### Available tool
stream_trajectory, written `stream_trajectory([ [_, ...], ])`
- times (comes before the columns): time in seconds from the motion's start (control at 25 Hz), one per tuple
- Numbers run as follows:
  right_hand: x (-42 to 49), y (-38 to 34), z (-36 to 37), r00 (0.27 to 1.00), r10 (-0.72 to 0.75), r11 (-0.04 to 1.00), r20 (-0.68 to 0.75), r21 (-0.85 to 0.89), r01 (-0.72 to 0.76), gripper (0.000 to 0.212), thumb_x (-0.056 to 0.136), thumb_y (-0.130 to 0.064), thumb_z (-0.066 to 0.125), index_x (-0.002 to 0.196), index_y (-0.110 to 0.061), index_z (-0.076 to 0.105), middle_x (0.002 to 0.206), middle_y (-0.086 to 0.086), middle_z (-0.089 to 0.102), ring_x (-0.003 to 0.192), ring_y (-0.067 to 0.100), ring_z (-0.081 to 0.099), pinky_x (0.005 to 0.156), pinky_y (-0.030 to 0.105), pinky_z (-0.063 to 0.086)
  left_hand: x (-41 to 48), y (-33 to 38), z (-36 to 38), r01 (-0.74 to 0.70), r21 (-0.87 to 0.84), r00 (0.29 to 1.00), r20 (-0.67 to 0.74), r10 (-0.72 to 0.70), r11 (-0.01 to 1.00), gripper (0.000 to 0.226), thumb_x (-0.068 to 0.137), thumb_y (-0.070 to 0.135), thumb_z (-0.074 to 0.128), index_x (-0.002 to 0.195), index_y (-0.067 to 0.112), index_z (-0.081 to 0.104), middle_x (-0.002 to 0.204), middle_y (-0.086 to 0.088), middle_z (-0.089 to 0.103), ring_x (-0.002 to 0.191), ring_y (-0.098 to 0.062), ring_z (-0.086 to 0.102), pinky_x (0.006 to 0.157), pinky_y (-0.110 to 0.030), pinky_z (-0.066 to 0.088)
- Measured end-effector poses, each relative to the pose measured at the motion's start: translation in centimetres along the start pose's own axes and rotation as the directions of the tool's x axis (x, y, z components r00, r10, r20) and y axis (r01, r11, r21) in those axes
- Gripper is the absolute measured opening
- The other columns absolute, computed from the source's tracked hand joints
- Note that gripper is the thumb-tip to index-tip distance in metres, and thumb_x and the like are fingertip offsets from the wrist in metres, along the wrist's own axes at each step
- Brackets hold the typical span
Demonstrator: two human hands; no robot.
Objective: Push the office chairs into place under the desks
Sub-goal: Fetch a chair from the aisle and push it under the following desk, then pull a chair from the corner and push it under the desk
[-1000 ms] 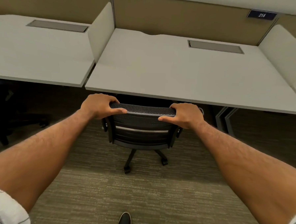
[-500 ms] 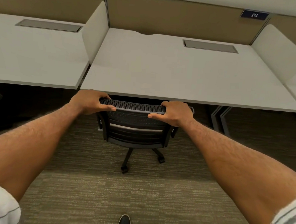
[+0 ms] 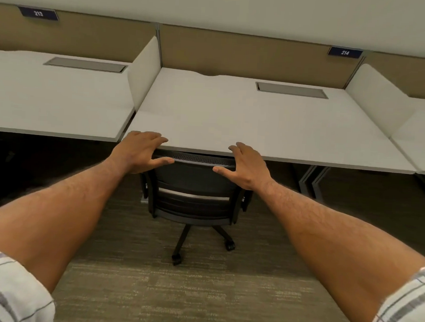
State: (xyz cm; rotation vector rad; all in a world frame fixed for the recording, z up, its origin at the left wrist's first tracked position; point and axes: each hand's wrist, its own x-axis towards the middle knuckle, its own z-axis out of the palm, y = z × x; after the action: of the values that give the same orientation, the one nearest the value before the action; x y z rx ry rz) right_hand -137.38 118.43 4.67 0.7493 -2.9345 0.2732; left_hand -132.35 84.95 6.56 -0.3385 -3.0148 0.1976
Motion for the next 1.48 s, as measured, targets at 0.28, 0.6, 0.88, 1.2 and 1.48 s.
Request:
stream_trajectory([
  [0.28, -1.8, -0.9, -4.9, 0.990, -0.108, 0.993, -0.094, -0.059, 0.103, 0.108, 0.085, -0.088, 0.041, 0.165, -0.020, 0.015, 0.175, 0.010, 0.001, 0.160, 0.031, 0.002, 0.129, 0.052, 0.003, -4.7, 2.3, -6.1, 0.138, 0.120, 0.983, -0.137, -0.121, 0.983, 0.112, 0.078, 0.096, 0.011, 0.161, 0.022, 0.027, 0.170, -0.010, 0.020, 0.156, -0.029, 0.017, 0.124, -0.057, 0.013],
  [0.6, -0.4, -9.9, -9.5, 0.886, -0.394, 0.918, -0.242, -0.075, 0.388, 0.115, 0.080, -0.094, 0.027, 0.167, -0.023, 0.003, 0.173, 0.009, -0.016, 0.159, 0.032, -0.015, 0.127, 0.055, -0.008, -15.8, 0.0, -12.9, 0.450, 0.216, 0.875, -0.300, -0.380, 0.866, 0.111, 0.080, 0.094, 0.007, 0.163, 0.021, 0.019, 0.172, -0.010, 0.008, 0.159, -0.028, 0.004, 0.124, -0.055, -0.001],
  [0.88, 0.6, -24.4, -7.6, 0.728, -0.616, 0.767, -0.300, -0.018, 0.641, 0.115, 0.078, -0.095, 0.025, 0.167, -0.024, 0.005, 0.174, 0.007, -0.015, 0.159, 0.031, -0.016, 0.127, 0.056, -0.008, -30.4, -3.6, -13.9, 0.716, 0.181, 0.680, -0.394, -0.618, 0.674, 0.108, 0.083, 0.093, 0.013, 0.161, 0.019, 0.022, 0.171, -0.012, 0.013, 0.158, -0.031, 0.008, 0.125, -0.061, 0.006],
  [1.2, 0.7, -47.7, -0.5, 0.598, -0.765, 0.606, -0.240, 0.045, 0.794, 0.116, 0.078, -0.100, 0.017, 0.166, -0.026, 0.007, 0.174, 0.007, -0.015, 0.159, 0.032, -0.016, 0.128, 0.060, -0.003, -50.3, -14.6, -10.0, 0.883, 0.153, 0.468, -0.328, -0.820, 0.443, 0.110, 0.081, 0.090, 0.016, 0.159, 0.014, 0.033, 0.168, -0.016, 0.021, 0.157, -0.030, 0.015, 0.124, -0.054, 0.004],
  [1.48, 0.0, -66.4, 2.5, 0.522, -0.817, 0.506, -0.244, 0.131, 0.853, 0.112, 0.080, -0.098, 0.025, 0.165, -0.027, 0.009, 0.174, 0.006, -0.011, 0.159, 0.029, -0.013, 0.128, 0.055, -0.006, -62.3, -22.3, -10.3, 0.940, 0.176, 0.332, -0.279, -0.901, 0.291, 0.106, 0.084, 0.087, 0.019, 0.162, 0.016, 0.023, 0.171, -0.015, 0.011, 0.158, -0.029, 0.006, 0.126, -0.056, 0.002],
])
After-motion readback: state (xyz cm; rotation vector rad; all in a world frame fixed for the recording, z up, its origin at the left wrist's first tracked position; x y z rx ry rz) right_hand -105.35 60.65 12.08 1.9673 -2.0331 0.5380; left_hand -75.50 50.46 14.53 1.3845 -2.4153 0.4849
